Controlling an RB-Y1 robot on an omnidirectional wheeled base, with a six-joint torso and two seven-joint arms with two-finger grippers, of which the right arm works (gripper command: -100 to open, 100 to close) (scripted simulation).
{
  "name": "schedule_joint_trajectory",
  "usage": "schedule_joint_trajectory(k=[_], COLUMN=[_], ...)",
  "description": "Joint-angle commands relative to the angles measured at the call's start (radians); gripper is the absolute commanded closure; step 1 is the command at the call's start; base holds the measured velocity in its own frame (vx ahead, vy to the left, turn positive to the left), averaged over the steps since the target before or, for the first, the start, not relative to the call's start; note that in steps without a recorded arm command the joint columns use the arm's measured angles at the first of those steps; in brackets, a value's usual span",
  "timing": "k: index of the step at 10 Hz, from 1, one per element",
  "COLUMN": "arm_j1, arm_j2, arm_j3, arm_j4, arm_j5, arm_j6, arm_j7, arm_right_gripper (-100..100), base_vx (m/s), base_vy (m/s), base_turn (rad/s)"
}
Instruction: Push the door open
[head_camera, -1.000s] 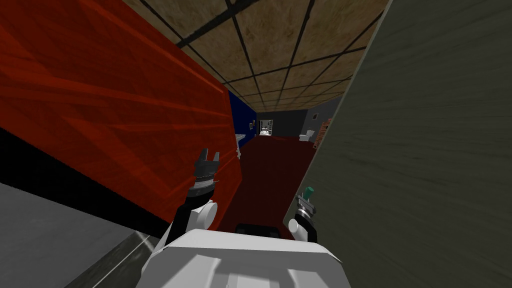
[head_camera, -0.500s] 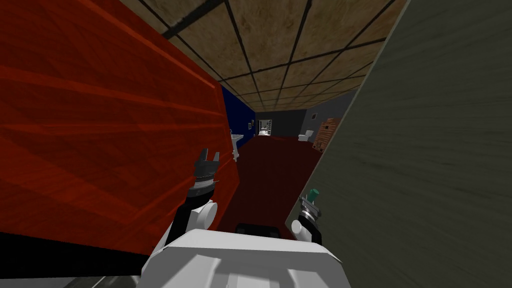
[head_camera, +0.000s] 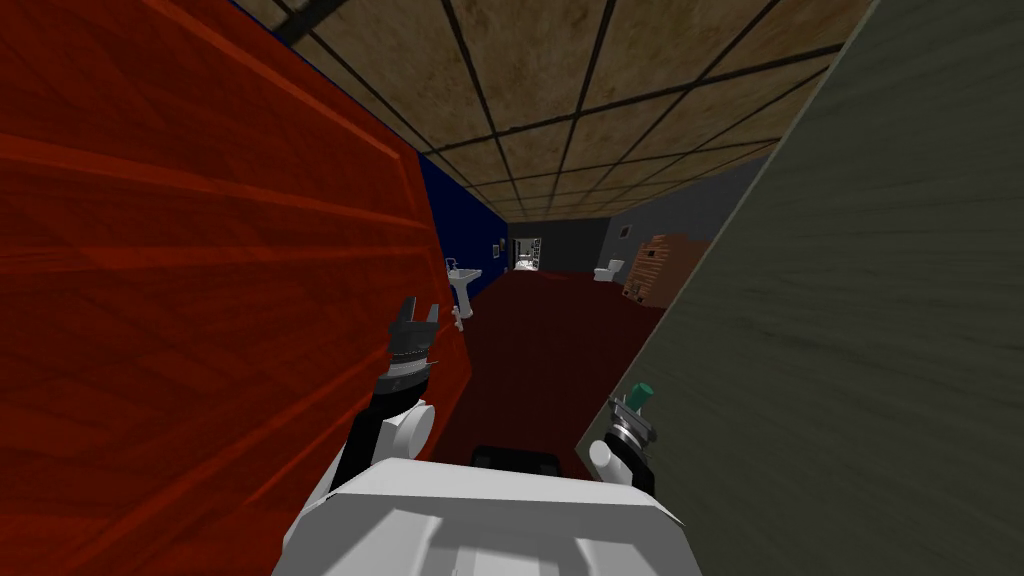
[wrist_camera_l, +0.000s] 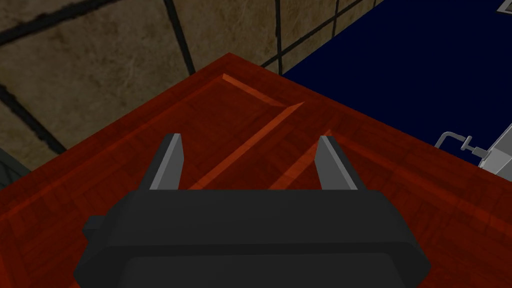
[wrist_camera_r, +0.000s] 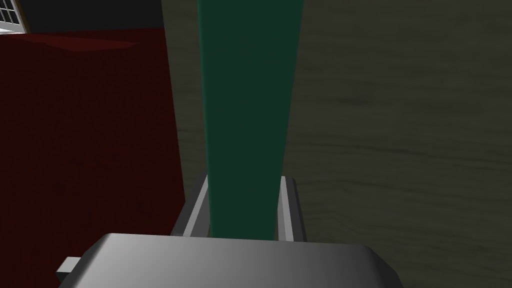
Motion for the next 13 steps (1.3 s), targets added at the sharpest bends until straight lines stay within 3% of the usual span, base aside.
schedule_joint_trajectory(k=[1,7,13], arm_j1=[0.005,0.014,0.021], arm_j2=[-0.013,-0.019,-0.012], arm_j3=[-0.029,-0.095,-0.148], arm_j4=[0.002,0.005,0.007], arm_j5=[-0.017,-0.067,-0.108], arm_j6=[-0.016,-0.033,-0.046], arm_j7=[0.004,0.017,0.028], arm_right_gripper=[100,100,100], base_vx=[0.184,0.184,0.210], base_vy=[-0.080,-0.077,-0.066], base_turn=[-0.061,-0.053,-0.070])
